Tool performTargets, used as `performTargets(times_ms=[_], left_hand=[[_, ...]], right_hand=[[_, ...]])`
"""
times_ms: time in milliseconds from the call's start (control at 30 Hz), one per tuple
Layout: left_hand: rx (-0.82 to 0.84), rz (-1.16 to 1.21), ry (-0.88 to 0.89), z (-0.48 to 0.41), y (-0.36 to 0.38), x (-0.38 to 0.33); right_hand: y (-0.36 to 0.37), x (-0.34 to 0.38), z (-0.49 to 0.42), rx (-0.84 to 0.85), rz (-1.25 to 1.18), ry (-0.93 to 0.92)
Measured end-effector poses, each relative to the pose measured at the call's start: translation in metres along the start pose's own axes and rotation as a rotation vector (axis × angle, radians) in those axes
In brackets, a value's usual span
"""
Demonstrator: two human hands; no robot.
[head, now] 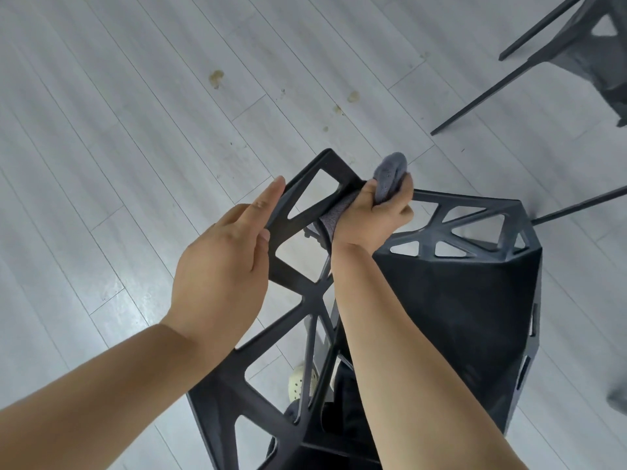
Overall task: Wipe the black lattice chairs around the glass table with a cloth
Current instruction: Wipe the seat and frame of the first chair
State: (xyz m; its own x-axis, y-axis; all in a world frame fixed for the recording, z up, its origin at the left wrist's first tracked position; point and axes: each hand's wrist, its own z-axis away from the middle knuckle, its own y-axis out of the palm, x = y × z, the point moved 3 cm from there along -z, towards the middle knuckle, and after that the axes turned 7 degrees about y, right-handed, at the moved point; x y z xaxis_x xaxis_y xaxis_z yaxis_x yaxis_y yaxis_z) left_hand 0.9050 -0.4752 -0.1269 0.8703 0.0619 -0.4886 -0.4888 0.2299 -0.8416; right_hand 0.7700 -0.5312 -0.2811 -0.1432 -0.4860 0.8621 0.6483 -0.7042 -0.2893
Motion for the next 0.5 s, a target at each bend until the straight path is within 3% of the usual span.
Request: performTargets(times_ms=[200, 300, 367, 433, 500], left_hand=[[0.0, 0.3, -0.125, -0.001, -0.005, 0.011], [0.016, 0.439, -0.156, -0.002, -0.006, 0.014], [0.033, 0.515, -0.156, -0.002, -0.006, 0.015], [0.047, 0.577, -0.152, -0.001, -0.007, 0.016], [0.05, 0.618, -0.144, 0.0, -0.009, 0.016]], right_hand=[[-0.007, 0.007, 0.011, -0.154, -0.164, 0.071], [-0.012, 0.016, 0.02, -0.153, -0.093, -0.127], [-0.009, 0.016, 0.026, 0.009, 0.129, -0.199], [-0.006, 0.013, 0.031, 0.221, 0.228, -0.053], [-0.01, 0.012, 0.042, 0.327, 0.171, 0.059]])
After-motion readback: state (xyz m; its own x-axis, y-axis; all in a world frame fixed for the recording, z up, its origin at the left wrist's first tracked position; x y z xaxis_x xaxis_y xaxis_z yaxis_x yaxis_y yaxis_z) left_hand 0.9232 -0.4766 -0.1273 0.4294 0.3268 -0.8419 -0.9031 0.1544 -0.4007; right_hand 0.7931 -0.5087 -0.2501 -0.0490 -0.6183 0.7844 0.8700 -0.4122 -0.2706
